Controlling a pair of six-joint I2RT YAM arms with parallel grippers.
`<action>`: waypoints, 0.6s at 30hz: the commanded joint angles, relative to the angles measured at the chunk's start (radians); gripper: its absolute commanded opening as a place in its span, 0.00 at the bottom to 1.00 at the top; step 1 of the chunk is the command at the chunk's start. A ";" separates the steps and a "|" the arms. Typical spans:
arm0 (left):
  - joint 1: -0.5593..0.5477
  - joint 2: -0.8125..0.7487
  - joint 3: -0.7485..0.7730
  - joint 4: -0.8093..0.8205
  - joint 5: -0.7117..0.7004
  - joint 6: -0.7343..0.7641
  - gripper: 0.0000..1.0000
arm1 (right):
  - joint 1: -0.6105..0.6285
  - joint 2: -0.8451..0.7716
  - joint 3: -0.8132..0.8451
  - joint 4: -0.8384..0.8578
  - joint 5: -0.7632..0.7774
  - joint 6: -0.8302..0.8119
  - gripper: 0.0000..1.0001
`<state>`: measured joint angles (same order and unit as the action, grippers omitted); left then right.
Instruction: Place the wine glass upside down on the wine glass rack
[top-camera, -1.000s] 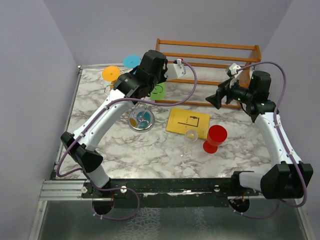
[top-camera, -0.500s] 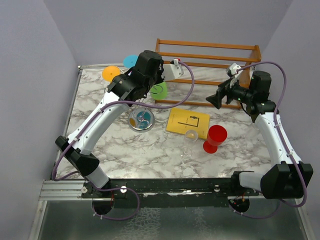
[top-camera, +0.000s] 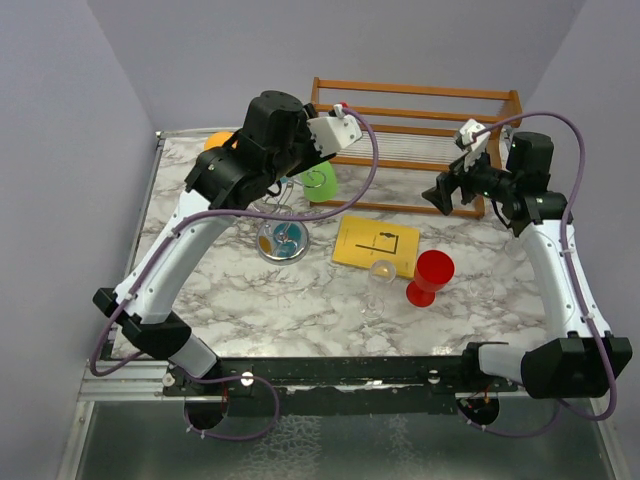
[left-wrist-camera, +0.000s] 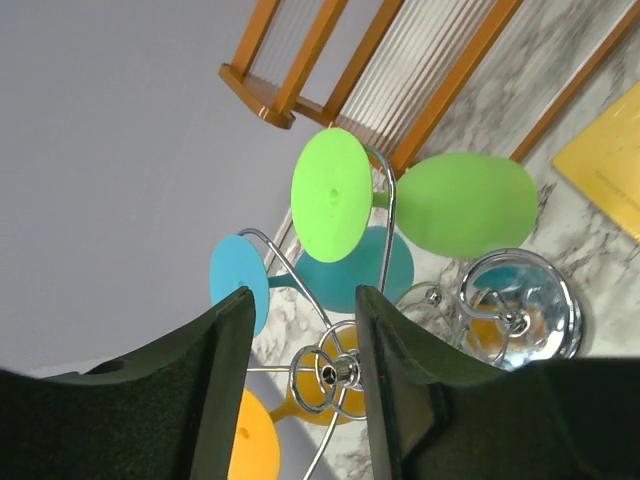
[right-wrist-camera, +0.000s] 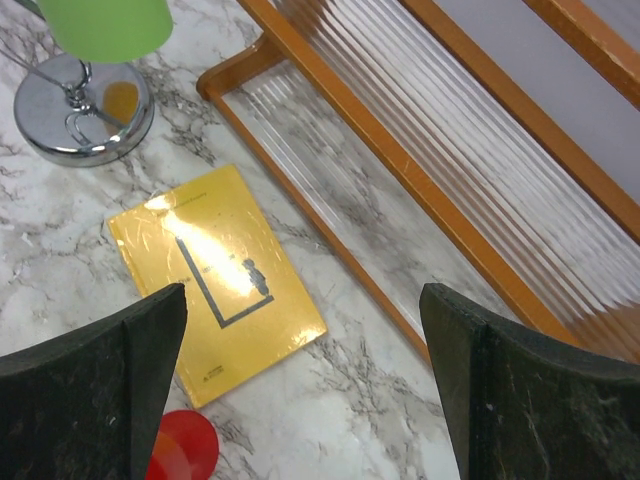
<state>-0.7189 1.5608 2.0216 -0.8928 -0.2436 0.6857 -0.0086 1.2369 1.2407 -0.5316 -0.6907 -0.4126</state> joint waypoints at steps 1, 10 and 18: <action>0.012 -0.053 0.057 -0.003 0.117 -0.107 0.52 | -0.004 -0.027 0.092 -0.254 0.062 -0.133 0.99; 0.016 -0.074 0.043 0.007 0.143 -0.161 0.89 | 0.028 0.023 0.175 -0.528 -0.006 -0.210 0.90; 0.020 -0.090 0.023 0.018 0.131 -0.165 0.89 | 0.045 -0.044 0.134 -0.614 0.155 -0.273 0.83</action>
<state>-0.7059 1.5032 2.0552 -0.8921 -0.1268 0.5392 0.0303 1.2457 1.3880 -1.0527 -0.6292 -0.6308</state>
